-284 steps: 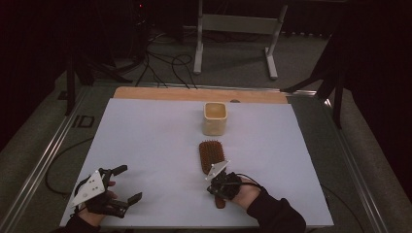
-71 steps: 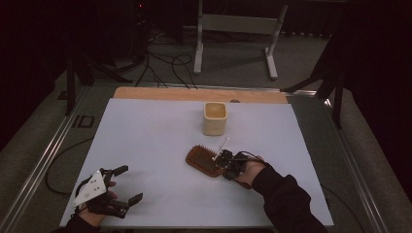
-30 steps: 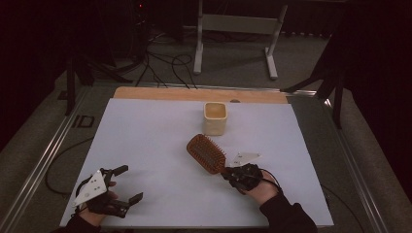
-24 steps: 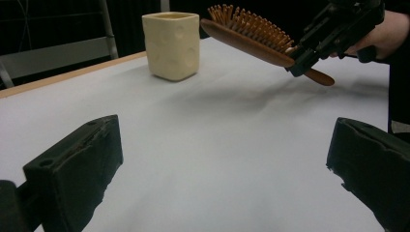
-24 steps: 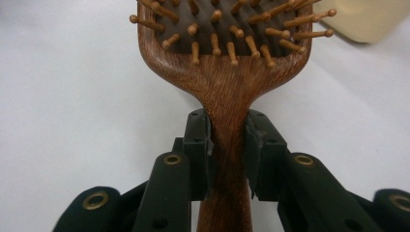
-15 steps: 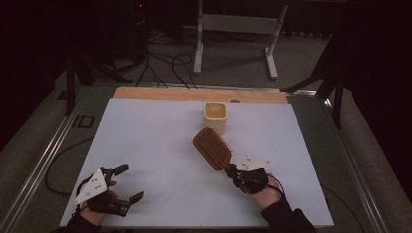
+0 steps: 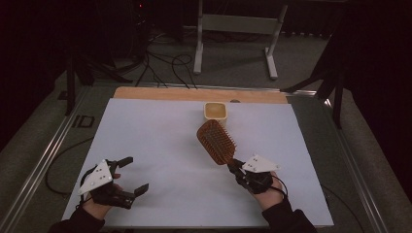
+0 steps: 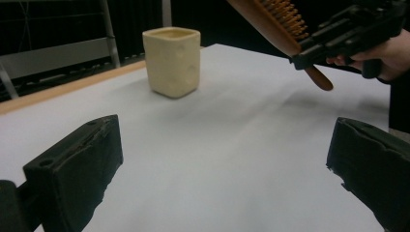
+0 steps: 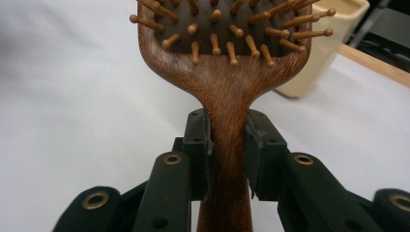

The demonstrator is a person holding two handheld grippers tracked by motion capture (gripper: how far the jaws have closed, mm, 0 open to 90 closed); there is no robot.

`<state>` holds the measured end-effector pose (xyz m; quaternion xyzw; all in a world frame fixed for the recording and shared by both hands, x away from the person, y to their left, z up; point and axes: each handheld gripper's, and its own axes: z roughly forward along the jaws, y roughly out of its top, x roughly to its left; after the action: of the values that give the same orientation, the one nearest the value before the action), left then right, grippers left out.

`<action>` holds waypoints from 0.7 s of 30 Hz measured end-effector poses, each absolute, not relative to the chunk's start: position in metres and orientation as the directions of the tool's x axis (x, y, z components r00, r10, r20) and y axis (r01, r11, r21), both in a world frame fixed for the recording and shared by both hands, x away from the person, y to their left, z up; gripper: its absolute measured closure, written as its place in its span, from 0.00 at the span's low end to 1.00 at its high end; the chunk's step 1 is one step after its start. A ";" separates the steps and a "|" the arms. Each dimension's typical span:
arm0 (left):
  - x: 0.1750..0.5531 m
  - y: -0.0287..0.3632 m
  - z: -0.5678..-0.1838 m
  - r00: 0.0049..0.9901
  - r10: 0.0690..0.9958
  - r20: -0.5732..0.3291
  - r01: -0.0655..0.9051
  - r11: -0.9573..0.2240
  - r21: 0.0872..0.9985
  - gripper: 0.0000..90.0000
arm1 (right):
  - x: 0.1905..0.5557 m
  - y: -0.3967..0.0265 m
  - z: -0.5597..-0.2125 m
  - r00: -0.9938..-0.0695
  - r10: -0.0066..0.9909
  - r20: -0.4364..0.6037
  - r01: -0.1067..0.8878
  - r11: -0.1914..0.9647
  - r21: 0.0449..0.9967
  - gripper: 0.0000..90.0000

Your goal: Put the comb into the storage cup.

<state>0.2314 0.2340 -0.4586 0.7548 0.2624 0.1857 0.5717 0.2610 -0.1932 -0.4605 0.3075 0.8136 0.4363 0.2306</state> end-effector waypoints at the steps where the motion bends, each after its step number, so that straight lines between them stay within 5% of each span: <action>1: 0.234 0.232 -0.453 0.795 0.607 -0.021 0.180 -0.202 0.963 0.00 | 0.261 -0.194 -0.459 -0.704 0.701 -0.113 0.289 0.428 0.856 0.81; 21: 0.270 0.184 -0.389 0.782 0.622 -0.040 0.229 -0.227 0.946 0.00 | 0.260 -0.197 -0.456 -0.674 0.730 -0.116 0.285 0.401 0.871 0.81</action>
<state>0.2701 0.1841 -0.3893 0.7631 0.2788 0.1767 0.5556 0.2596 -0.1973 -0.4561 0.3174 0.7990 0.4457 0.2495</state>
